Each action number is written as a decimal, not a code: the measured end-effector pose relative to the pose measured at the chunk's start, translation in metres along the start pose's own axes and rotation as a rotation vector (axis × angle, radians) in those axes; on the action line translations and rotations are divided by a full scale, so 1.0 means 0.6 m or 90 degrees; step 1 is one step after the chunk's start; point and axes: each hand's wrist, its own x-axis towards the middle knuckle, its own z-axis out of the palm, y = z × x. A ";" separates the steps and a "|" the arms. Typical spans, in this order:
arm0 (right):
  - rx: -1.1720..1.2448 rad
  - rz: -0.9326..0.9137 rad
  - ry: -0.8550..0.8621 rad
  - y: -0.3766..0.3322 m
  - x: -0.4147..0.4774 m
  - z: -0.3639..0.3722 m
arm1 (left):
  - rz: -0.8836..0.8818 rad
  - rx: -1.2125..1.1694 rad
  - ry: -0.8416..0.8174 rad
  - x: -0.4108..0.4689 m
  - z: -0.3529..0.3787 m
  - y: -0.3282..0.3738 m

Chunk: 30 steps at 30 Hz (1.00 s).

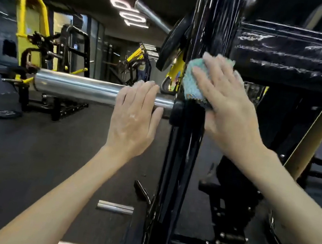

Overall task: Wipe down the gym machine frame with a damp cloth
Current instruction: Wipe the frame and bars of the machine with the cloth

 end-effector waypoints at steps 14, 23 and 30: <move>0.020 -0.025 0.014 -0.083 -0.212 0.077 | 0.040 0.064 0.048 -0.015 0.018 -0.009; -0.006 0.038 0.015 -0.037 -0.059 0.024 | 0.050 0.077 0.022 -0.017 0.008 -0.011; 0.016 -0.039 -0.036 -0.113 -0.274 0.081 | 0.087 0.071 -0.009 -0.026 -0.001 -0.021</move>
